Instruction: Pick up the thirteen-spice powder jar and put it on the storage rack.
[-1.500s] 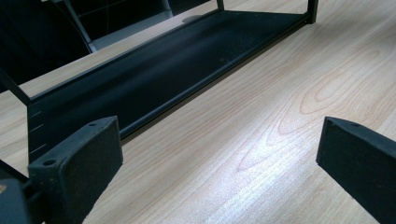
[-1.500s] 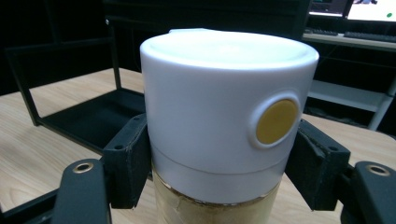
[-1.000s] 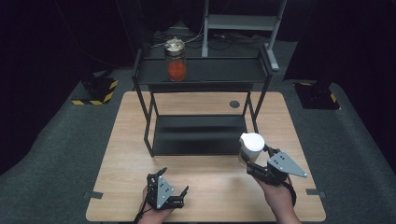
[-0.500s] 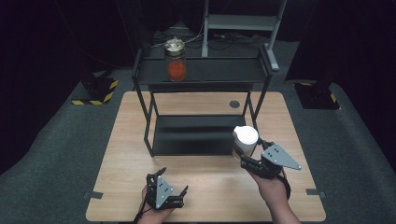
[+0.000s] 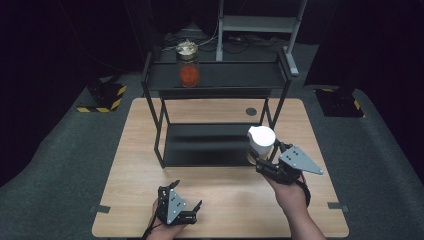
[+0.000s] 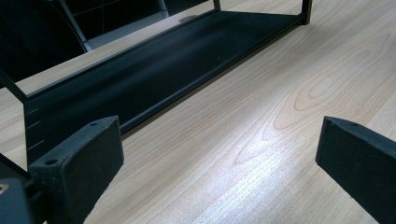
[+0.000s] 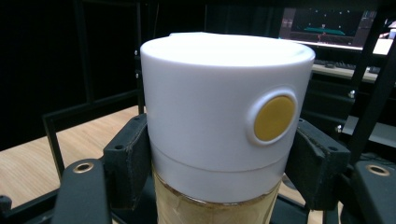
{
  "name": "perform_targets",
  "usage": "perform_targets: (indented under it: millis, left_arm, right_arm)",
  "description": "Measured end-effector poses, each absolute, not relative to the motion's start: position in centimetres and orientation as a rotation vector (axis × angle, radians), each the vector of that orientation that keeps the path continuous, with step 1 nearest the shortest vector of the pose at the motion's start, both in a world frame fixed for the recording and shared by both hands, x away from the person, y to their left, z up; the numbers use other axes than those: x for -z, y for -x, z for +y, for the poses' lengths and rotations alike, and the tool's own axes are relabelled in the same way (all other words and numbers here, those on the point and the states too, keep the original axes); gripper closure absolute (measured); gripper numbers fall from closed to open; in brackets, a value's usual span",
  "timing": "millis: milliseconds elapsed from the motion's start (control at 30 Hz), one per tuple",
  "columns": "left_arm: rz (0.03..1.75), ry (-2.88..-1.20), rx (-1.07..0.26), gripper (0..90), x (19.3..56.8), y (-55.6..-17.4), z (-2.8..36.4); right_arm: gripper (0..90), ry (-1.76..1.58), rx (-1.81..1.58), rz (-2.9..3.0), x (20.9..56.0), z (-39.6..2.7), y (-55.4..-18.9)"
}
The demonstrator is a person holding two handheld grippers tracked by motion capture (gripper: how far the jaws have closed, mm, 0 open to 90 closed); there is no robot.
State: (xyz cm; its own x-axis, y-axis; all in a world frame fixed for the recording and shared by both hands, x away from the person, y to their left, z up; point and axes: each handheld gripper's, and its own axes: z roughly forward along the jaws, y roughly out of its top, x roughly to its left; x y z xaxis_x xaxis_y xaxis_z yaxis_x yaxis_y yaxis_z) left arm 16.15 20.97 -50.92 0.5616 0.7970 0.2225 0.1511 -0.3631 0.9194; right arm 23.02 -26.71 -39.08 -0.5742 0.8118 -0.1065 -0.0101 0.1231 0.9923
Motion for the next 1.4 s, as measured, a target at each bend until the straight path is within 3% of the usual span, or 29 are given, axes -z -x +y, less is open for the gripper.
perform_targets:
  millis: [1400]
  left_arm:
    - [0.769, -1.821, -0.84, 0.5, 51.1, -16.0, 21.3]
  right_arm:
    - [29.7, -0.726, -1.585, 1.664, 33.5, -24.7, -25.9]
